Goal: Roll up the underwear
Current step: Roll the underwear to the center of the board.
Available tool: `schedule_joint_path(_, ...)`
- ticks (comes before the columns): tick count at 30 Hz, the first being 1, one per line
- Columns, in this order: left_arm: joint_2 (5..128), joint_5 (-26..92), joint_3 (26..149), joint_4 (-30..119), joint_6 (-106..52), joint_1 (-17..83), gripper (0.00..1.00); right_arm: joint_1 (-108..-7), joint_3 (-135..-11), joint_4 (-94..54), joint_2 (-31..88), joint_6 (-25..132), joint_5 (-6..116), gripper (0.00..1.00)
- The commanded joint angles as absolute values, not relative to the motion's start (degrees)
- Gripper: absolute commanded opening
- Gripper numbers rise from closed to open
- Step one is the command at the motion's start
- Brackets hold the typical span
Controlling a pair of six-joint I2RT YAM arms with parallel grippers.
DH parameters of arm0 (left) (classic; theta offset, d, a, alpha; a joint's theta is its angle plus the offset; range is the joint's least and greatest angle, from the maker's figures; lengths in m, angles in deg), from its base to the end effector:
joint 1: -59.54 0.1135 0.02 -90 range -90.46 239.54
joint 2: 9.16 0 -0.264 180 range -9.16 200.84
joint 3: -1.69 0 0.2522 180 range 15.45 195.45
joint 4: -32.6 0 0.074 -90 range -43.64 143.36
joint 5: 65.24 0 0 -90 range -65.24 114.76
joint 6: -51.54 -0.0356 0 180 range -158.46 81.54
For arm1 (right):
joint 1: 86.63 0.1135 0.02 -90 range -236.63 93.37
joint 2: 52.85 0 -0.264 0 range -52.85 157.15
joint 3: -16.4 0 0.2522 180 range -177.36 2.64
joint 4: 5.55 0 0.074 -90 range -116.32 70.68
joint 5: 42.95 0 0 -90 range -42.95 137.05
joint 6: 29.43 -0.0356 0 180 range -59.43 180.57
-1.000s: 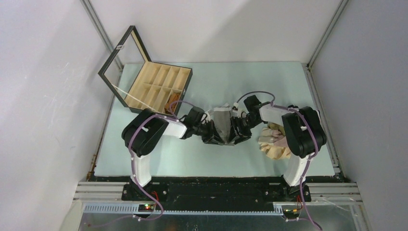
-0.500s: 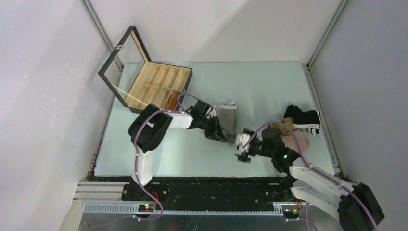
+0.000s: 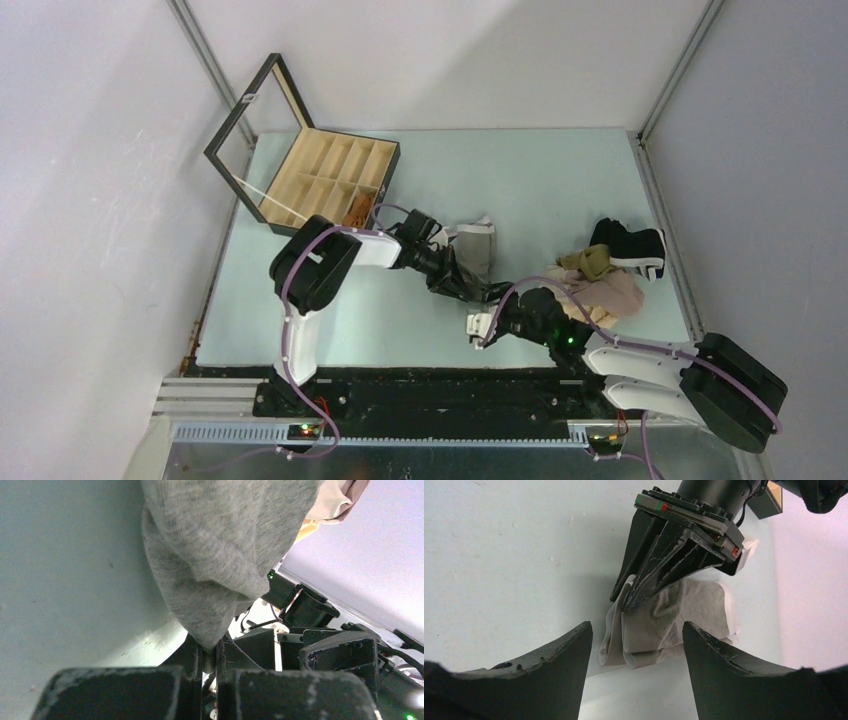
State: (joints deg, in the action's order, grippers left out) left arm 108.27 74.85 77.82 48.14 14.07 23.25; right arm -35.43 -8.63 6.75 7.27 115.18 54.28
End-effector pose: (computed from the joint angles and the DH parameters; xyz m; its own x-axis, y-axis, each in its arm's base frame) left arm 0.2934 -0.2493 0.1003 -0.9803 0.0881 0.1769 -0.0988 0.5568 -0.8248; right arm 0.1191 0.1553 0.1551 0.5490 -0.6079 -0.5737 -0.6877 0.0615 -0.7234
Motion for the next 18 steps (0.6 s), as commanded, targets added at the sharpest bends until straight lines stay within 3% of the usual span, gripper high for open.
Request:
schedule_joint_path(1,107.5,78.4,78.6,46.7,16.7,23.2,0.0,-34.6,-9.2,10.3,7.9,118.0,53.7,0.7)
schedule_joint_path(18,105.1,80.5,76.5,43.7,17.4,23.2,0.0,-34.8,-12.0,15.9,18.3,120.1,51.6,0.66)
